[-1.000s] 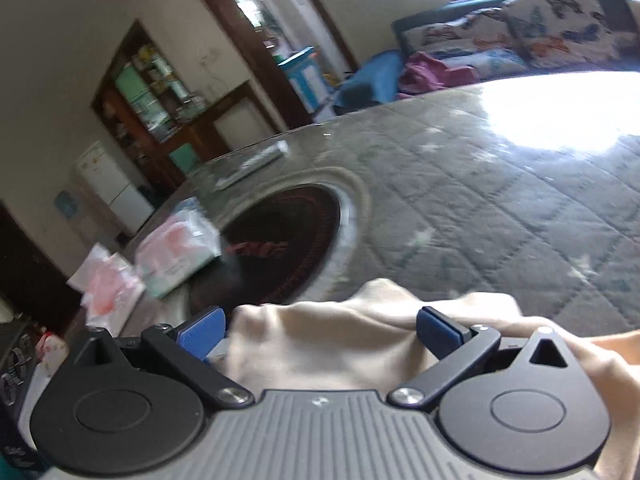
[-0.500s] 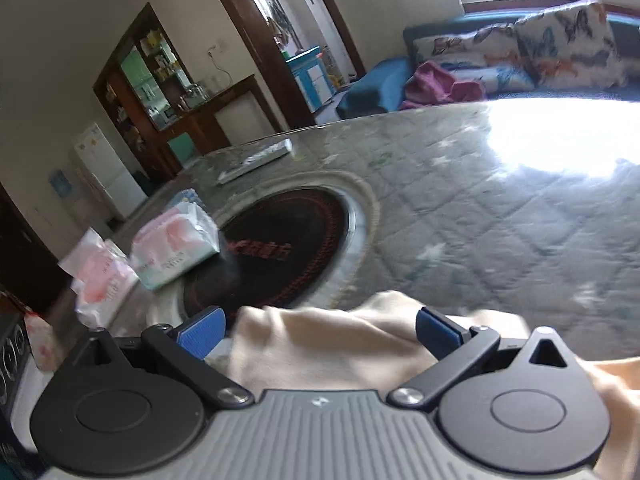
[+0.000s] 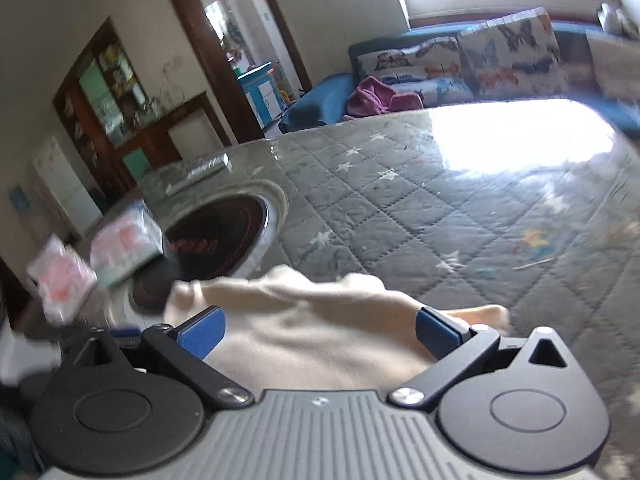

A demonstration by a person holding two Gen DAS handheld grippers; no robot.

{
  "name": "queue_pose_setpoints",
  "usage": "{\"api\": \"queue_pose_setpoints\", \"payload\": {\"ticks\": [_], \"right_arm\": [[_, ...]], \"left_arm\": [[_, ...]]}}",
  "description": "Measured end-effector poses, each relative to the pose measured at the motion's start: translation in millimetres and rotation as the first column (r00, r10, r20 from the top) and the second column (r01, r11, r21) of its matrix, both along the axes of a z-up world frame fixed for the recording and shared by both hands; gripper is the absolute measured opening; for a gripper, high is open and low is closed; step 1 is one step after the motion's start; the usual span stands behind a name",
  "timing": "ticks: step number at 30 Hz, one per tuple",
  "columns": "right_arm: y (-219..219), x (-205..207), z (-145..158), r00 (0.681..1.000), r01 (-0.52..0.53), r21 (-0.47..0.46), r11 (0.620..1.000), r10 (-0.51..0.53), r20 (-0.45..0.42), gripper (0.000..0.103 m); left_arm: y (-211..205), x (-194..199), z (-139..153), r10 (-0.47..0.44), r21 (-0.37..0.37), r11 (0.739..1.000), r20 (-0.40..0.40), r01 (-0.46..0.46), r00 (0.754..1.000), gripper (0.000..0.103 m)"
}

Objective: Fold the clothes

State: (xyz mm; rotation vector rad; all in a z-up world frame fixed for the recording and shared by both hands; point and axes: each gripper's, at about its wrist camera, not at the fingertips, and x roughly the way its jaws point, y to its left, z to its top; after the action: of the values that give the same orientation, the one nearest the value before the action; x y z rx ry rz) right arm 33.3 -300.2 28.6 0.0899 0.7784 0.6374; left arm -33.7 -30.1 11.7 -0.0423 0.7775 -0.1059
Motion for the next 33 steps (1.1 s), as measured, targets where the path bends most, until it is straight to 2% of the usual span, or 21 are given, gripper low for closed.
{"api": "queue_pose_setpoints", "payload": {"ticks": [2,5,8,15,18,21,24,28,31,33], "right_arm": [[0.8,-14.6,1.2,0.998,0.001,-0.103,0.995,0.005,0.058,0.102],[8.8,-41.1,-4.3,0.985,0.035,-0.31,0.95,0.02,0.172,0.102],[12.2,-62.7,-14.1,0.972,0.045,-0.409,0.911,0.055,0.23,0.102],[6.2,-91.5,-17.9,0.959,0.089,-0.419,0.904,0.036,0.28,0.102],[-4.4,-95.3,-13.4,0.952,0.152,-0.381,0.912,-0.031,0.305,0.102],[-16.6,-94.0,-19.1,0.957,0.194,-0.368,0.909,-0.092,0.276,0.102],[-19.8,-99.1,-28.9,0.96,0.188,-0.389,0.902,-0.084,0.269,0.102],[-29.6,-104.5,-18.0,0.947,0.219,-0.344,0.913,-0.115,0.3,0.102],[-40.4,-98.7,-14.6,0.931,0.288,-0.331,0.899,-0.182,0.316,0.102],[-46.3,-94.9,-20.1,0.932,0.303,-0.35,0.886,-0.198,0.305,0.102]], "left_arm": [[0.0,0.2,-0.1,0.003,0.002,1.0,-0.001,-0.003,1.0,0.101],[-0.3,-1.5,0.4,0.003,0.005,1.0,0.002,-0.003,1.0,0.101],[-0.4,-2.3,1.2,0.006,0.008,1.0,0.001,-0.006,1.0,0.101],[-11.4,-10.6,12.1,-0.016,0.021,1.0,0.033,0.015,0.999,0.101],[-17.6,-13.1,16.7,-0.03,0.017,0.999,0.05,0.03,0.998,0.101],[-25.4,-12.5,15.3,-0.052,0.02,0.998,0.047,0.051,0.998,0.101],[-32.6,-11.9,9.8,-0.073,0.041,0.997,0.036,0.072,0.997,0.101],[-32.9,-11.8,2.6,-0.077,0.048,0.996,0.013,0.076,0.997,0.101],[-31.1,-12.1,2.2,-0.07,0.041,0.997,0.01,0.07,0.997,0.101],[-30.9,-12.5,1.6,-0.07,0.044,0.997,0.01,0.07,0.997,0.101]]}}
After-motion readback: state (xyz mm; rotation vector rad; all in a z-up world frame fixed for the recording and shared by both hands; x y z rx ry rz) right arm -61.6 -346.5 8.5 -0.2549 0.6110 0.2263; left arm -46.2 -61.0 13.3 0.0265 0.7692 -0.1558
